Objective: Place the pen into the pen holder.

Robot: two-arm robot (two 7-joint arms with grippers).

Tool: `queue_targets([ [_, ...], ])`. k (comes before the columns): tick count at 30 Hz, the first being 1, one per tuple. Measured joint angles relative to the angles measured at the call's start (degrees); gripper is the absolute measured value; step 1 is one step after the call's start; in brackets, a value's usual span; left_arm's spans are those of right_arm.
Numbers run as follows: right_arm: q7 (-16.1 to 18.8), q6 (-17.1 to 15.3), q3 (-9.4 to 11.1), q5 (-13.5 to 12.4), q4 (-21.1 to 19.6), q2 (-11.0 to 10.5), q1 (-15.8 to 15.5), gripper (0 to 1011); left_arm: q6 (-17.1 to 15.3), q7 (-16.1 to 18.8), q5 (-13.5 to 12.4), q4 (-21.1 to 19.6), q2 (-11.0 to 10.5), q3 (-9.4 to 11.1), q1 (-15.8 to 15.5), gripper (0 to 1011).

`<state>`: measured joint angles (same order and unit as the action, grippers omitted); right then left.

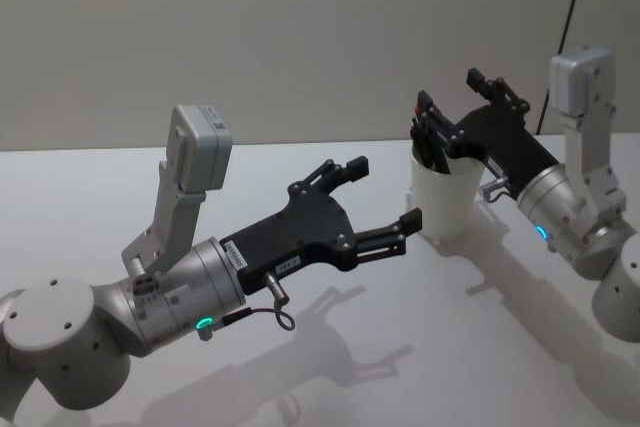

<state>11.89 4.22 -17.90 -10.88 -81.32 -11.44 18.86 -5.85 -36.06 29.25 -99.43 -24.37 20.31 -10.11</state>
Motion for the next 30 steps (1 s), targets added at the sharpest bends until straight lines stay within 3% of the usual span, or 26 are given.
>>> queue_targets([
  [7, 0.04, -0.11, 0.14, -0.62, -0.38, -0.09, -0.15, 945, 0.00, 0.00, 0.00, 0.00, 0.00, 0.00, 0.00, 1001],
  [11, -0.11, -0.42, 0.57, -1.72, -1.56, -0.56, -0.65, 1001, 0.00, 0.00, 0.00, 0.00, 0.00, 0.00, 0.00, 1001],
  [20, -1.49, -1.74, 1.99, -4.46, -5.83, -2.49, -2.70, 1001, 0.00, 0.00, 0.00, 0.00, 0.00, 0.00, 0.00, 1001],
  [30, -1.95, -2.09, 2.28, -4.73, -7.02, -2.97, -3.85, 1001, 0.19, 1.52, -0.73, 0.24, 0.10, 0.24, -0.15, 1001],
])
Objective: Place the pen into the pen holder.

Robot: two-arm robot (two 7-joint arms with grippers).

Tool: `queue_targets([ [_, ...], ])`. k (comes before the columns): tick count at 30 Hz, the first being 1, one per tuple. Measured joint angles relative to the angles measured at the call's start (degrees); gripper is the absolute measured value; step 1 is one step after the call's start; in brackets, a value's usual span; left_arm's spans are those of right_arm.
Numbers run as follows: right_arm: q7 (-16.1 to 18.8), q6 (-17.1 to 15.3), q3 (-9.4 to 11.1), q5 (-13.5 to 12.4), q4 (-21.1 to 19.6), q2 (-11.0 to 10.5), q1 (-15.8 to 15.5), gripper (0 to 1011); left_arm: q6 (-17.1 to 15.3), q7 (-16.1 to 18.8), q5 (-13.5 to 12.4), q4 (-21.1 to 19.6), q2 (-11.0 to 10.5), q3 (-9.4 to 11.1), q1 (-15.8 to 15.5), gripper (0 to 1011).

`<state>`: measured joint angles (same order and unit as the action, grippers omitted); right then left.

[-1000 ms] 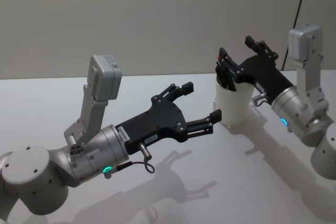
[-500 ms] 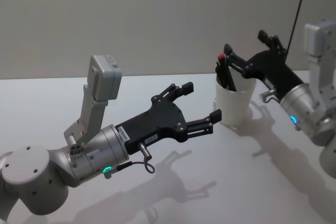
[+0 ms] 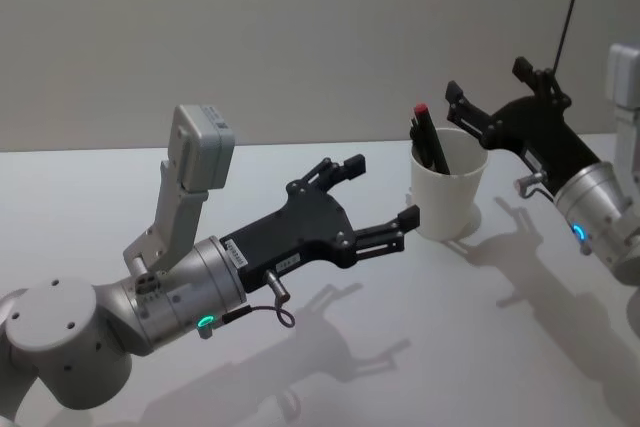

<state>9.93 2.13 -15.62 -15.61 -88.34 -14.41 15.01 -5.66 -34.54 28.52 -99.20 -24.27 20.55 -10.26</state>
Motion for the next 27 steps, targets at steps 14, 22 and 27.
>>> queue_targets([
  [14, -2.70, -1.83, 1.23, -0.39, -5.64, -2.14, -6.89, 1001, 1.36, 9.46, -4.75, 1.70, 0.66, 1.51, -0.96, 1001],
  [22, -4.20, -2.87, 1.88, -0.62, -8.91, -3.40, -10.96, 1001, 2.20, 15.19, -7.64, 2.73, 1.05, 2.48, -1.51, 1001],
  [27, -5.15, -3.49, 2.29, -0.76, -10.86, -4.13, -13.31, 1001, 2.72, 18.63, -9.37, 3.34, 1.30, 3.03, -1.87, 1001],
])
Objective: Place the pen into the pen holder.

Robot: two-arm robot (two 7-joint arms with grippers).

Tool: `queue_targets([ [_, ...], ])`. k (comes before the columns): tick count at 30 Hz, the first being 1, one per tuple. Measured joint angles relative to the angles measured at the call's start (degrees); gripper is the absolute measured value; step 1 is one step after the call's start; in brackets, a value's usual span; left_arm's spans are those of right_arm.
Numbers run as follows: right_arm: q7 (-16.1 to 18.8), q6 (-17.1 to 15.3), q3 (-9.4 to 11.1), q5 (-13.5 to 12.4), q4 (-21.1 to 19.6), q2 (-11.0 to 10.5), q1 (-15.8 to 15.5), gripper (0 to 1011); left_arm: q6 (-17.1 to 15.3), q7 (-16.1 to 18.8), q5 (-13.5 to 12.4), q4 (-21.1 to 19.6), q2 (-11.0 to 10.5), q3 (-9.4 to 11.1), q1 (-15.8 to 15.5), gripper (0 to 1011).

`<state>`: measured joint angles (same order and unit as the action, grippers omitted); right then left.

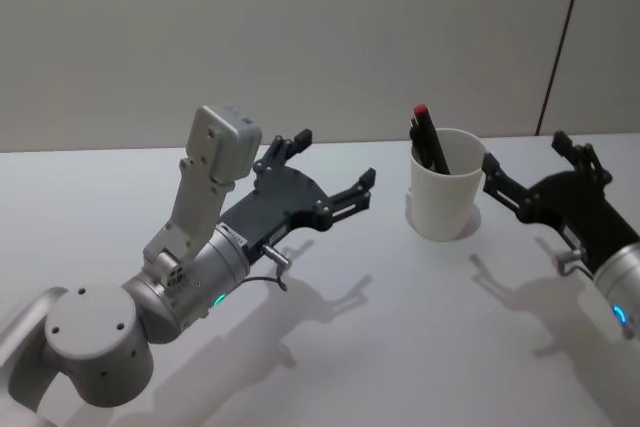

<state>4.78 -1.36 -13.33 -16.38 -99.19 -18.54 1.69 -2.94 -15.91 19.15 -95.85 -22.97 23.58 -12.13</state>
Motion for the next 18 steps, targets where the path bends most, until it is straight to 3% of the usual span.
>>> queue_targets([
  [8, -0.91, -0.60, 0.40, -0.12, -1.87, -0.75, -2.33, 1001, 0.87, 6.22, -3.16, 1.13, 0.46, 1.01, -0.62, 1001],
  [18, -0.98, -0.64, 0.43, -0.13, -2.04, -0.79, -2.53, 1001, 1.89, 13.16, -6.60, 2.34, 0.94, 2.13, -1.27, 1001],
])
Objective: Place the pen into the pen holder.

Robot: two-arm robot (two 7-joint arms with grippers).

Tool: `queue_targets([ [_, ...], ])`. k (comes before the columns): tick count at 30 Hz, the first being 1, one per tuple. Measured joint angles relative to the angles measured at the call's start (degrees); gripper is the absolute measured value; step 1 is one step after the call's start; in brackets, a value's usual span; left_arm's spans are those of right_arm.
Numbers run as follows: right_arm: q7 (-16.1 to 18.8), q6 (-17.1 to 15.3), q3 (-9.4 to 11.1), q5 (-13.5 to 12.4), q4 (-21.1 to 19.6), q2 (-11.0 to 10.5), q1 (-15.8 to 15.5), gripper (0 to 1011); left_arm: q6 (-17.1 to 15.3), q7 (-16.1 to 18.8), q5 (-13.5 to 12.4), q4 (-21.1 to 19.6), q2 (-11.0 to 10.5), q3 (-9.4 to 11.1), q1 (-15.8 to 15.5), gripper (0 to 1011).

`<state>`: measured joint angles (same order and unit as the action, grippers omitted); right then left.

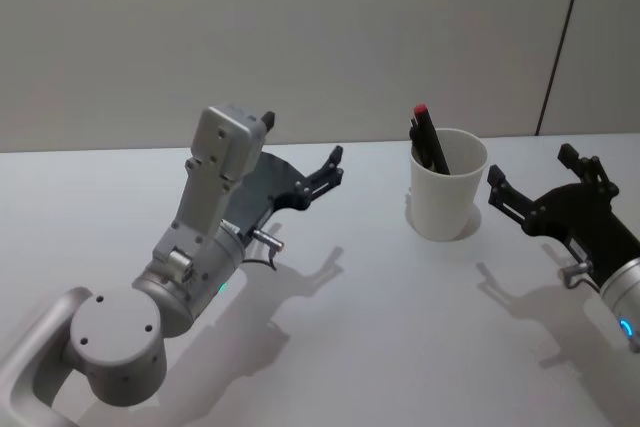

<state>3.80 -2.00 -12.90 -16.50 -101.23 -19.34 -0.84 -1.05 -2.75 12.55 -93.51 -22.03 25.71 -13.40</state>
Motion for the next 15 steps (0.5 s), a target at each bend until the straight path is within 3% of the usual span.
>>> queue_targets([
  [5, 0.00, 0.00, -0.01, 0.00, 0.00, 0.00, 0.00, 1002, 0.27, 1.77, -0.93, 0.32, 0.13, 0.29, -0.18, 1001],
  [15, 0.02, 0.02, -0.04, 0.02, 0.00, 0.00, -0.01, 1001, 0.31, 2.12, -1.10, 0.38, 0.15, 0.35, -0.22, 1001],
])
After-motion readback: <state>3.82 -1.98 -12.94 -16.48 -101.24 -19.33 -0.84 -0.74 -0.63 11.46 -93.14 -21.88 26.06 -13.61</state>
